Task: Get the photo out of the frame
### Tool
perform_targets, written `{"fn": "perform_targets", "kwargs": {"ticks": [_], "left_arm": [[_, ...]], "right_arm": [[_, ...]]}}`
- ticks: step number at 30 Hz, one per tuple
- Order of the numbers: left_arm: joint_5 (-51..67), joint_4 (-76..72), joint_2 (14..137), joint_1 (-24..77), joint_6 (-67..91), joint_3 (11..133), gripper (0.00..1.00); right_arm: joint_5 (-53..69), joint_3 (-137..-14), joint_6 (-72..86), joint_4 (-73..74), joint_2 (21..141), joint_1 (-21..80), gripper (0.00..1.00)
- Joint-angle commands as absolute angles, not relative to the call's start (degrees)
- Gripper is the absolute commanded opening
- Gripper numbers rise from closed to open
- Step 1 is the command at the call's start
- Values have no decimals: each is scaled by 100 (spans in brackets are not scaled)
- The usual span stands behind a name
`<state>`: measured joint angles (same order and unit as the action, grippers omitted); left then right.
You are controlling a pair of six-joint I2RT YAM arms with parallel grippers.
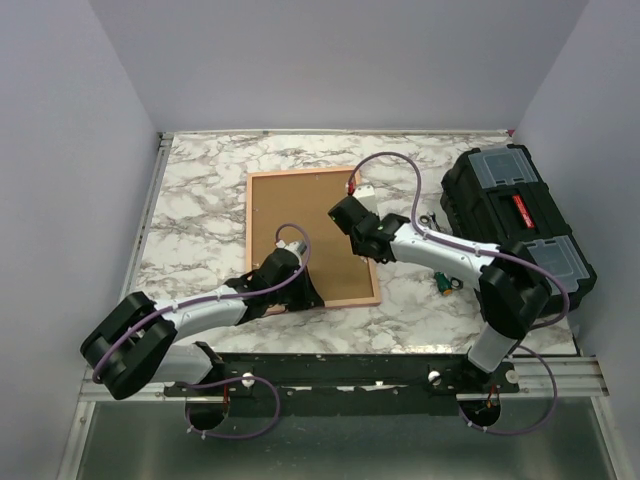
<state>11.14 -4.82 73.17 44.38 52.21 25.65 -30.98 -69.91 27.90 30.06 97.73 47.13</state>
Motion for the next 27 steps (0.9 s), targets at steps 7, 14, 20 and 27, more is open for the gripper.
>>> {"fn": "perform_targets", "kwargs": {"ticks": [7,14,20,27], "left_arm": [[959,-566,7471,4465,5311,2409,0],[984,-617,7579,4465,5339,2417,0],[1011,-677,7681,4465,5366,2417,0],[1041,-740,7781,4465,5370,2393,0]], "right_arm": [[-3871,-7134,3177,3603,9936,4966,1],[-3320,-6962,3304,3557,9743,4982,1],[-3094,-6835,3384,3582,9494,5027,1],[-2628,-6565,3253,3202,9238,5036,1]]}}
